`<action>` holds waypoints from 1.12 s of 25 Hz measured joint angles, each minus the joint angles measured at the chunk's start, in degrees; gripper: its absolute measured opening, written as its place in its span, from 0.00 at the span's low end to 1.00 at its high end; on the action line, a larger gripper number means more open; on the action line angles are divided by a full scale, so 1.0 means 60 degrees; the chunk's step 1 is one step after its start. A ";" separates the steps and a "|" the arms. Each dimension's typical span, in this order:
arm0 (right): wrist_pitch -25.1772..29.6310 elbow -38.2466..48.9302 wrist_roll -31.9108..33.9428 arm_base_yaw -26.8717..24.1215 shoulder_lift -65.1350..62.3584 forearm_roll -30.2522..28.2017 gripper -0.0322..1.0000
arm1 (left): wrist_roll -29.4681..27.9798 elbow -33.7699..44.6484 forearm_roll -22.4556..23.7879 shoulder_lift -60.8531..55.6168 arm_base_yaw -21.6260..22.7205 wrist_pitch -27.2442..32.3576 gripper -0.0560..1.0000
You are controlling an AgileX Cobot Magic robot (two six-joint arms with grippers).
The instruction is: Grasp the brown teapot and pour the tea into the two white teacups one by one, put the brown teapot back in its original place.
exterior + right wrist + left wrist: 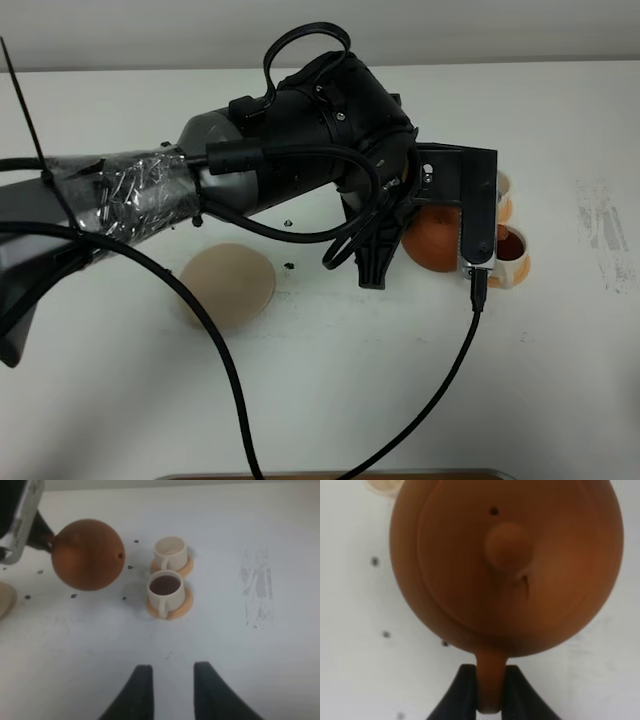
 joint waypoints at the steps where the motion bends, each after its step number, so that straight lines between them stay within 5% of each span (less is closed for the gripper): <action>1: 0.0000 0.0000 0.0000 0.0000 0.0000 0.0000 0.25 | -0.0133 0.0104 -0.0116 -0.0001 0.0036 -0.0092 0.17; 18: 0.0000 0.0000 0.0000 0.0000 0.0000 0.0000 0.25 | -0.0734 0.2456 -0.2008 -0.0001 0.0655 -0.2293 0.17; 28: 0.0000 0.0000 0.0000 0.0000 0.0000 0.0000 0.25 | -0.0877 0.3035 -0.2437 0.0087 0.0857 -0.2871 0.17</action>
